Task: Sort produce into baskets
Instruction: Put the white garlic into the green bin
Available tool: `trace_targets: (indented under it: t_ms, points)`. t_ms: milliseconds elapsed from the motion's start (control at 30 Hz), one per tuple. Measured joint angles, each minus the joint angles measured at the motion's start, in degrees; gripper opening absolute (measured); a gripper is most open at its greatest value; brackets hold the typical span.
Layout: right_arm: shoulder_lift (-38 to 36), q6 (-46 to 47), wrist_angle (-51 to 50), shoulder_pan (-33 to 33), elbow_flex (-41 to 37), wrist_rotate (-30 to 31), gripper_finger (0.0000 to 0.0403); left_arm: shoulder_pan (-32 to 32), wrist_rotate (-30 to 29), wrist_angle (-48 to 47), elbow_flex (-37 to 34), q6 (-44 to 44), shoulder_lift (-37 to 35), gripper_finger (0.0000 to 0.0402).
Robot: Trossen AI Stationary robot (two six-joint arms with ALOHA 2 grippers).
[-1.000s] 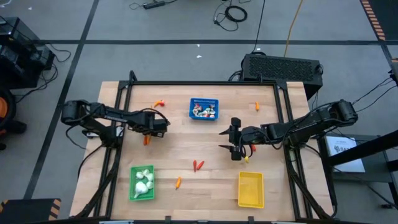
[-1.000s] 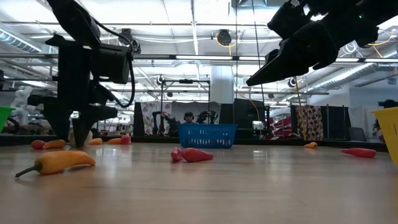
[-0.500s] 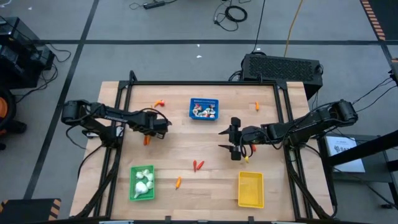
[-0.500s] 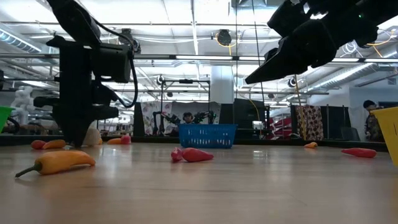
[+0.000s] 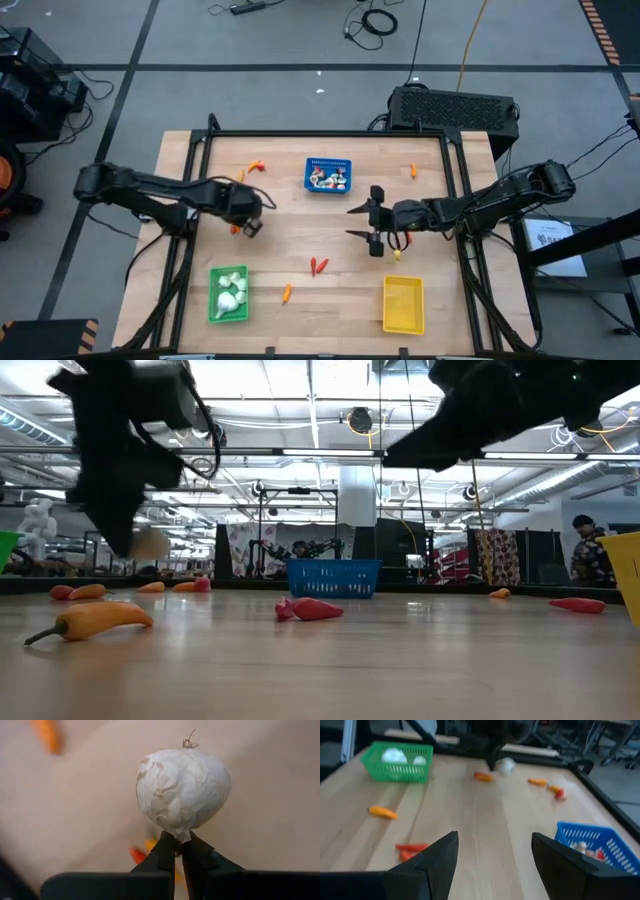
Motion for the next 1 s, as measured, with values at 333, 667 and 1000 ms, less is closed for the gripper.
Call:
trace_targets:
  t_ms: [333,667,1000]
  points:
    - [0.0,-0.3,7.3,0.0,0.0,0.0,0.0242,-20.4,21.8,1.2,0.0,2.5,-8.0,0.002]
    - [0.0,0.1,10.1,0.0,0.0,0.0,0.0242,-38.4,20.1,8.8,0.0,-2.5,-8.3,0.002]
    - [0.0,3.5,10.1,0.0,0.0,0.0,0.0242,-45.1,18.2,7.4,0.0,2.9,-8.3,0.0021]
